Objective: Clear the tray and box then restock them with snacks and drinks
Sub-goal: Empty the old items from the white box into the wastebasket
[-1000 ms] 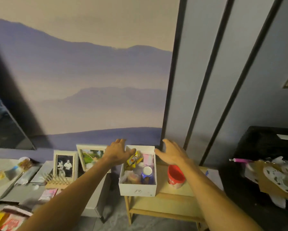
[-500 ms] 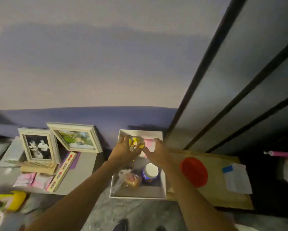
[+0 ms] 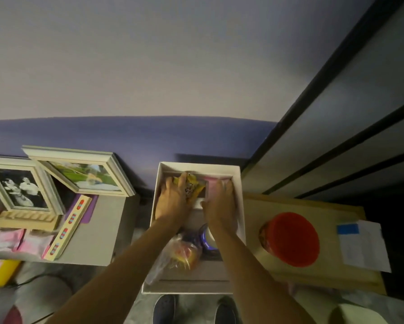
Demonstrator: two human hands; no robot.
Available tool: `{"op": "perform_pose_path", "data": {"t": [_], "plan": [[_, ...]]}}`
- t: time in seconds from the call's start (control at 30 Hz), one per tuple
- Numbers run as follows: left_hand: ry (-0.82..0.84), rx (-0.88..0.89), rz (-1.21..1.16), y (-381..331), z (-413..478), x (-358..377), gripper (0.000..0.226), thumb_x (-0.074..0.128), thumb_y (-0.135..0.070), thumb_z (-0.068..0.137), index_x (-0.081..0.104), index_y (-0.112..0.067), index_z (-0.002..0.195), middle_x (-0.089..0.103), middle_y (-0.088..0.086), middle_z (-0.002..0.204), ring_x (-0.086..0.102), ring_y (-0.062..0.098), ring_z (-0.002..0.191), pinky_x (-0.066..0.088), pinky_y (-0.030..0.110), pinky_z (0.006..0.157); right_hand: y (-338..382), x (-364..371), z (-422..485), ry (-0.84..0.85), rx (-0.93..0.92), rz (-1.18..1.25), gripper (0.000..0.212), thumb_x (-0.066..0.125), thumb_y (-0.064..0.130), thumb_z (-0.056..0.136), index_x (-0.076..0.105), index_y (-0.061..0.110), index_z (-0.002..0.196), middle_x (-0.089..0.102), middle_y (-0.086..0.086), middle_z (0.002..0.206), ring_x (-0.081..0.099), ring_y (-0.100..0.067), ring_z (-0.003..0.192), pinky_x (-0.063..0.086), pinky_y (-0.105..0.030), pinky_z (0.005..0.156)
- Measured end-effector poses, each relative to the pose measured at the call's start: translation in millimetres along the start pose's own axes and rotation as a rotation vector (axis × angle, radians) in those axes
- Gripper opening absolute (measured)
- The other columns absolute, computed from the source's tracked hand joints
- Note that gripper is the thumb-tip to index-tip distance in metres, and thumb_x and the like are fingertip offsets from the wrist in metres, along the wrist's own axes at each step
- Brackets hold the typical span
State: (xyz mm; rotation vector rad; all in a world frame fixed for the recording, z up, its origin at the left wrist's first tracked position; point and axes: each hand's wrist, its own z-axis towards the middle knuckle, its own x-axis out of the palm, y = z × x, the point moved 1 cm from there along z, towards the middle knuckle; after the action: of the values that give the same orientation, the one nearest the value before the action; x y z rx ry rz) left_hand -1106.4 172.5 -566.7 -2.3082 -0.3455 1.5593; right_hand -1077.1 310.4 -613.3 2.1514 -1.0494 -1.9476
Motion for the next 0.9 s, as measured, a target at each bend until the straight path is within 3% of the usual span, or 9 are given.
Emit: {"op": "perform_pose_path", "data": {"t": [0.1,0.17,0.27,0.37,0.5,0.63,0.73,0.9], "plan": [[-0.046,0.012,-0.03,-1.3,-2.6,-6.1,0.078,0.069,-0.052,0.096,0.032,-0.025,0.16,0.047,0.015,0.151,0.05,0.036,0.138,0.05,0.048,0.11,4.1,-12.5,4.2,-0.005,0.03,0.006,0.045,0.074,0.017,0.095,0.06,0.014,0.138,0.064,-0.004,0.133,0.062,-0.019,0.123,0.047,-0.02,0.099],[-0.069,0.021,-0.074,-2.4,-5.8,-12.7,0.077,0.077,-0.048,0.09,0.041,-0.025,0.154,0.053,0.014,0.145,0.055,0.036,0.132,0.053,0.048,0.107,2.1,-9.1,9.4,-0.012,-0.001,0.007,0.035,0.07,0.032,0.093,0.066,0.021,0.126,0.069,0.003,0.12,0.066,-0.013,0.113,0.049,-0.013,0.092],[-0.123,0.061,-0.121,-3.2,-14.1,-26.3,0.08,0.086,-0.044,0.081,0.046,-0.027,0.149,0.057,0.012,0.139,0.06,0.035,0.123,0.059,0.052,0.096,-2.8,-2.8,19.6,-0.04,-0.028,0.052,0.037,0.063,0.049,0.087,0.065,0.032,0.12,0.068,0.008,0.118,0.066,-0.01,0.109,0.058,-0.019,0.084],[-0.179,0.093,-0.178,-8.2,-24.3,-54.8,0.075,0.084,-0.043,0.082,0.046,-0.034,0.146,0.062,0.012,0.13,0.069,0.038,0.106,0.062,0.051,0.084,22.9,-51.7,1.1,-0.085,-0.047,0.148,0.057,0.083,0.034,0.075,0.066,0.031,0.129,0.065,0.008,0.122,0.061,-0.012,0.109,0.053,-0.017,0.083],[-0.198,0.143,-0.234,-18.4,-38.8,-112.3,0.068,0.083,-0.042,0.083,0.053,-0.034,0.143,0.067,0.012,0.121,0.068,0.038,0.103,0.058,0.048,0.089,40.6,-123.9,-23.1,-0.073,-0.032,0.287,0.068,0.09,0.025,0.069,0.065,0.022,0.132,0.066,0.0,0.123,0.064,-0.018,0.108,0.052,-0.021,0.076],[-0.157,0.239,-0.296,-50.0,-68.4,-173.0,0.063,0.084,-0.045,0.082,0.056,-0.04,0.138,0.071,0.003,0.124,0.069,0.029,0.108,0.059,0.046,0.093,45.6,-205.4,-57.0,-0.147,-0.06,0.346,0.076,0.093,0.02,0.073,0.06,0.021,0.141,0.063,0.001,0.131,0.06,-0.02,0.117,0.057,-0.031,0.089],[-0.134,0.352,-0.295,-86.2,-92.7,-205.4,0.065,0.083,-0.052,0.079,0.055,-0.045,0.136,0.073,-0.003,0.12,0.071,0.024,0.104,0.061,0.045,0.091,43.7,-263.7,-87.3,-0.238,-0.079,0.35,0.074,0.093,0.025,0.074,0.059,0.025,0.141,0.062,0.004,0.13,0.059,-0.019,0.118,0.06,-0.036,0.091],[-0.073,0.53,-0.346,-168.7,-147.9,-219.9,0.063,0.09,-0.039,0.079,0.063,-0.036,0.136,0.075,-0.007,0.116,0.072,0.016,0.1,0.062,0.038,0.091,8.1,-343.8,-151.3,-0.371,-0.042,0.427,0.074,0.092,0.022,0.077,0.057,0.026,0.142,0.059,0.002,0.136,0.056,-0.018,0.124,0.059,-0.038,0.096]]}}
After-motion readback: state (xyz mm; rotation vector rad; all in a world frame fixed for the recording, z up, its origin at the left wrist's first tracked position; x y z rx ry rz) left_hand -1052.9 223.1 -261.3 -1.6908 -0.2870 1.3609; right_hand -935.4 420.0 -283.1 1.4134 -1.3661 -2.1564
